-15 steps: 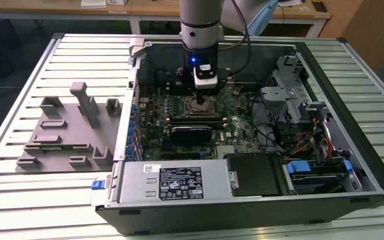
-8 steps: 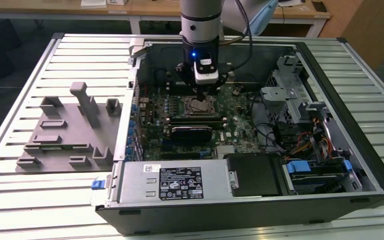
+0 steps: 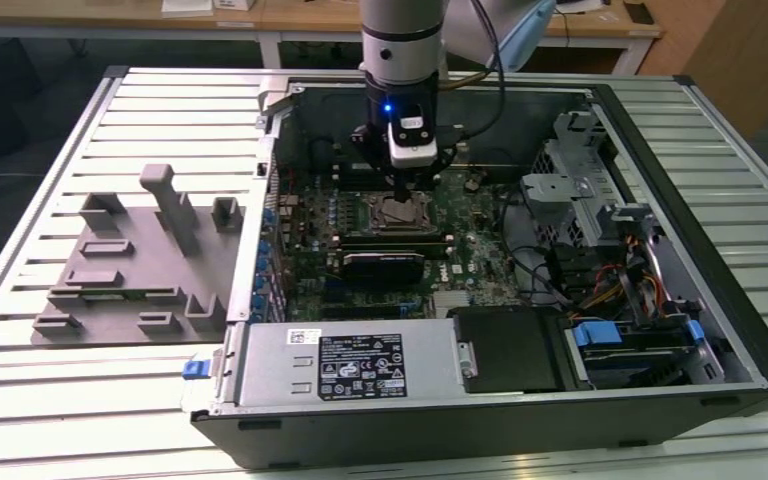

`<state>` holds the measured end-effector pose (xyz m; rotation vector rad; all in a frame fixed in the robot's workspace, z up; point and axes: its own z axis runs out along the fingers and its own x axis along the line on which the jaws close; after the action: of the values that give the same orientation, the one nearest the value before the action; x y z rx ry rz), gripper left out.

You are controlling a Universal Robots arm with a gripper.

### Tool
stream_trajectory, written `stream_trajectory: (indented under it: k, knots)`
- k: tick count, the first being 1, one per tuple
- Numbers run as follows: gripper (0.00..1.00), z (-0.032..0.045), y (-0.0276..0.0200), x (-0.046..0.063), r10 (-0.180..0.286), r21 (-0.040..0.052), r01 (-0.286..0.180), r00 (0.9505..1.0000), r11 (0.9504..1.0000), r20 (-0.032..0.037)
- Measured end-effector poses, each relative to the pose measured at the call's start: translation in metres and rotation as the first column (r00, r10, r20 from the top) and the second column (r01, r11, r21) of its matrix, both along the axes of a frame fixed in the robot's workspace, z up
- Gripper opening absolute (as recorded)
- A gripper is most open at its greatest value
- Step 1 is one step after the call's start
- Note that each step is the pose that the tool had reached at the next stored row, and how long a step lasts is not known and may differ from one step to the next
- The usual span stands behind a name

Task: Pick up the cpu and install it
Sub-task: 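Install the second cpu locking lever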

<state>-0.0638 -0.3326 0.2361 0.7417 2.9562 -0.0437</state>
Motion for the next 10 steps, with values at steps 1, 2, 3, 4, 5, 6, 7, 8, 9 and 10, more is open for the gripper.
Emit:
stream_trajectory:
  k: [1,2,3,4,5,6,7,8,9,10]
  knots:
    - [0.11,0.0000,0.0000,0.0000,0.000,0.0000,0.000,1.0000,1.0000,0.0000]
    - [0.11,0.0001,0.0000,0.0000,0.000,-0.0001,0.000,1.0000,1.0000,0.0000]
    - [0.11,0.0001,0.0000,0.0000,0.000,0.0000,0.000,1.0000,1.0000,0.0000]
    - [0.11,0.0002,0.0000,0.0000,0.000,0.0000,0.000,1.0000,1.0000,0.0000]
    - [0.11,0.0008,-0.0001,0.0000,0.000,-0.0005,0.000,1.0000,1.0000,-0.0004]
    - [0.11,0.0014,-0.0001,0.0000,0.000,-0.0004,0.000,1.0000,1.0000,-0.0003]
    - [0.11,0.0022,0.0000,0.0000,0.000,-0.0001,0.000,1.0000,1.0000,0.0000]
    - [0.11,0.0034,0.0000,0.0000,0.000,-0.0002,0.000,1.0000,1.0000,-0.0001]
    - [0.11,0.0047,0.0000,0.0000,0.000,-0.0002,0.000,1.0000,1.0000,-0.0001]
    - [0.11,0.0061,0.0000,0.0000,0.000,-0.0001,0.000,1.0000,1.0000,0.0000]
